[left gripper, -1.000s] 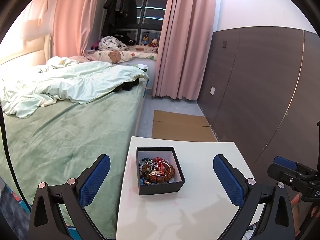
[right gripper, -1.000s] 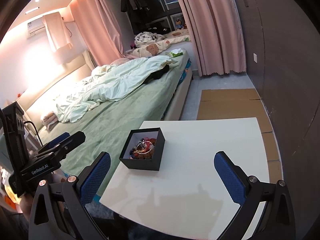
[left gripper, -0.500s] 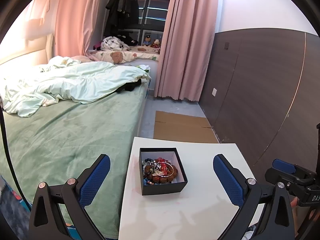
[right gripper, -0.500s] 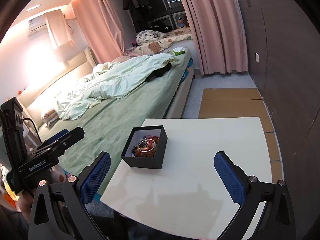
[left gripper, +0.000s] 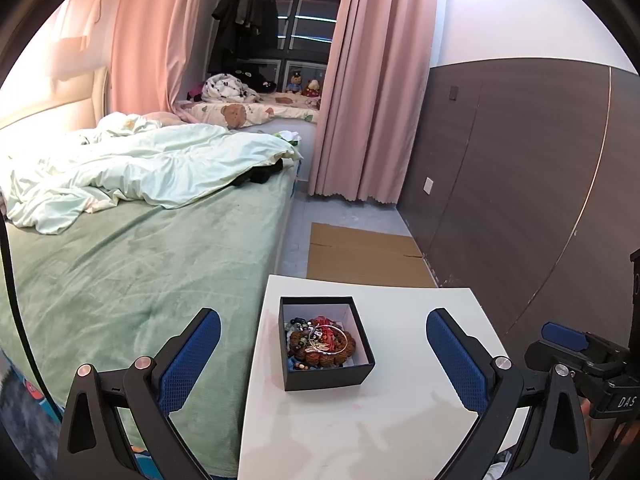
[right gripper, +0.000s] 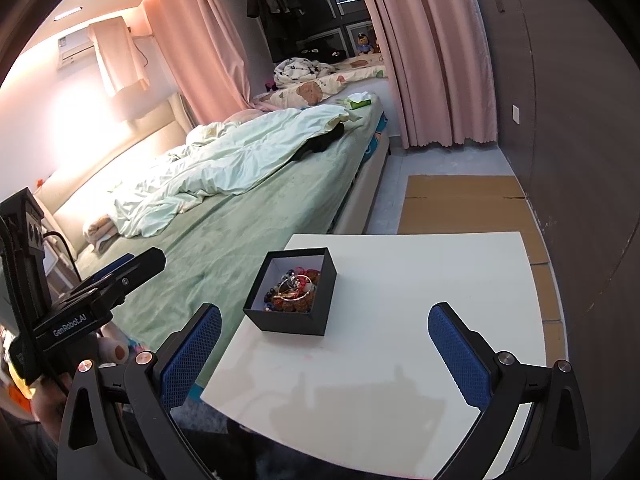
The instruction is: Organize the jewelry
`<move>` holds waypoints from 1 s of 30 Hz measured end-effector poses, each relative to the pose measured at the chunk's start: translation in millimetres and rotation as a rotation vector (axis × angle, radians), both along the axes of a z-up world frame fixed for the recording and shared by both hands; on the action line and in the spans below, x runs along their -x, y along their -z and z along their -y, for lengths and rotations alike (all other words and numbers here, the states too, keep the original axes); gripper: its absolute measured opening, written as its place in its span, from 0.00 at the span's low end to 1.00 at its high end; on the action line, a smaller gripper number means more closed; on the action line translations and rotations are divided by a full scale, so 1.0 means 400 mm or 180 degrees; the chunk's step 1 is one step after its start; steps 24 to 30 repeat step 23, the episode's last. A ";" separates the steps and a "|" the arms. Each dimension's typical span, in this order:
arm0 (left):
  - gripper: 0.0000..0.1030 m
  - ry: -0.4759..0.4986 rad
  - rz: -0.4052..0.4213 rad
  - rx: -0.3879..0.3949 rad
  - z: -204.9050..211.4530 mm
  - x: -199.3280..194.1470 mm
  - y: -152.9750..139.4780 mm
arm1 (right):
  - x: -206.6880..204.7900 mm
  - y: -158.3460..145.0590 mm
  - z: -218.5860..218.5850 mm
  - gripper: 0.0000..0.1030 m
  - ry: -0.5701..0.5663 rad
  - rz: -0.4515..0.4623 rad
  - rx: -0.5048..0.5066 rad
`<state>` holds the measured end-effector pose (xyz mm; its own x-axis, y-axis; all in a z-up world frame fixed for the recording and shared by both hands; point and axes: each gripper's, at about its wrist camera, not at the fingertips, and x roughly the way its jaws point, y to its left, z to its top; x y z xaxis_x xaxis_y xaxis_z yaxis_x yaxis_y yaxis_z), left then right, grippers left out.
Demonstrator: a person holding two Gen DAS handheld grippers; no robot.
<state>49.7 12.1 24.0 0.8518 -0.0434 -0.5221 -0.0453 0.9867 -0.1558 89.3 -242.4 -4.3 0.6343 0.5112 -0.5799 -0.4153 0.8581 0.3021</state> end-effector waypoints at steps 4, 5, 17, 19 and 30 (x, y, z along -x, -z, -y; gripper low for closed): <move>1.00 -0.0015 0.0008 -0.0004 -0.005 0.001 -0.005 | 0.000 0.000 0.000 1.00 0.0001 -0.0002 -0.0014; 1.00 -0.0014 0.0008 -0.0009 -0.004 0.002 -0.004 | 0.001 -0.001 0.000 1.00 0.0001 0.0001 -0.0014; 1.00 -0.0038 0.0032 0.0000 -0.006 0.012 -0.012 | 0.006 -0.001 -0.003 1.00 0.0008 -0.0008 -0.0021; 1.00 -0.0036 0.0024 0.0004 -0.007 0.016 -0.015 | 0.007 -0.001 -0.003 1.00 0.0003 -0.0006 -0.0016; 1.00 -0.0043 0.0035 0.0000 -0.001 0.019 -0.013 | 0.006 0.000 -0.002 1.00 0.0006 -0.0004 -0.0022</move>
